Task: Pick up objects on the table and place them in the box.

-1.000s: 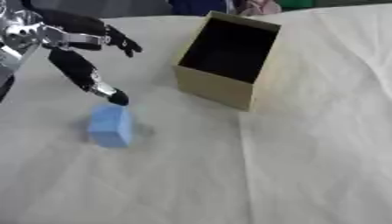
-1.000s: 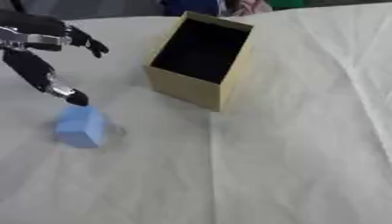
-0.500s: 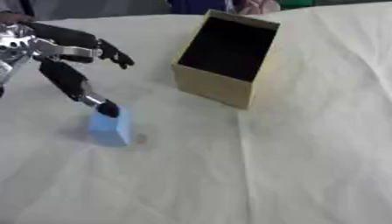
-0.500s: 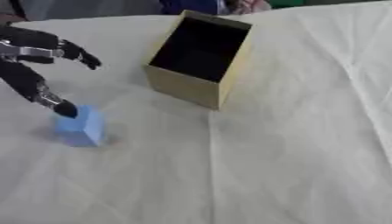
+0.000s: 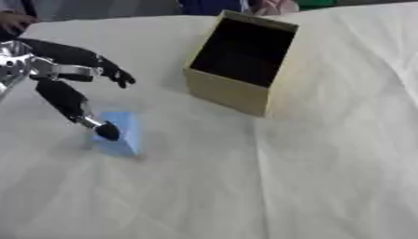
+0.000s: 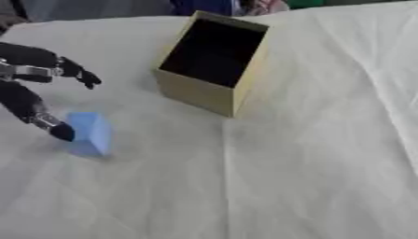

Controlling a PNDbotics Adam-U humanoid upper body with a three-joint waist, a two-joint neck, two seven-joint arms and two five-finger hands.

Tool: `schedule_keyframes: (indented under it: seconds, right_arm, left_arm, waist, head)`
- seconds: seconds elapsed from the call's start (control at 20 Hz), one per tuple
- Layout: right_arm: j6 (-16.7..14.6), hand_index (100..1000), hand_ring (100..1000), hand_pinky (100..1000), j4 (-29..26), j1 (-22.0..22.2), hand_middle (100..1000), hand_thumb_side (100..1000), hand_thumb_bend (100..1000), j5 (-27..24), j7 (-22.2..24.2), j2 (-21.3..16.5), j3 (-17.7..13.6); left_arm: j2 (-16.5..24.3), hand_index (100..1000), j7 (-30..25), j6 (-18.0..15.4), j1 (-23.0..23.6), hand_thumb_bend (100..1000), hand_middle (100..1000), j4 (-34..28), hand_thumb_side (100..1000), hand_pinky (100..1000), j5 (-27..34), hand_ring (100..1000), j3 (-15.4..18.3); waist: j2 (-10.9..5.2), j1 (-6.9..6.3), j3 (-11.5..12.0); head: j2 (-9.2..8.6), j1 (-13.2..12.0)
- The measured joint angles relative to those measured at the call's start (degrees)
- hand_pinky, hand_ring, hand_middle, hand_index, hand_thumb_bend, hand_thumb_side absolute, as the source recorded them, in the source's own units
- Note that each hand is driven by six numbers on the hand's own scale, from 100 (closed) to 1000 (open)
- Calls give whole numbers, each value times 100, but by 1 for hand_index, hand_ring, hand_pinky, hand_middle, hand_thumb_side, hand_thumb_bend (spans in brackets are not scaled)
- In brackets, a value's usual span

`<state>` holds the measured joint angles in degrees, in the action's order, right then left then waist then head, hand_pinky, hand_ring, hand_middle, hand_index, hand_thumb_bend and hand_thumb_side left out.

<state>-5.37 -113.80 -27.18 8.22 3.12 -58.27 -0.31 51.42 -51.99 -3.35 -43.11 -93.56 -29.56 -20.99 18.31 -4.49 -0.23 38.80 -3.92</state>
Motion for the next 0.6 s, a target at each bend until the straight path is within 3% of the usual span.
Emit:
schedule_keyframes:
  seconds: [0.6]
  right_arm:
    - [12, 929, 857, 814, 0, 47, 849, 1000, 192, -2, 4, 4, 0]
  left_arm:
    - [-44, 995, -5, 62, 38, 872, 792, 210, 882, 918, -808, 863, -170]
  waist:
    - [0, 2, -11]
  head:
    - [0, -26]
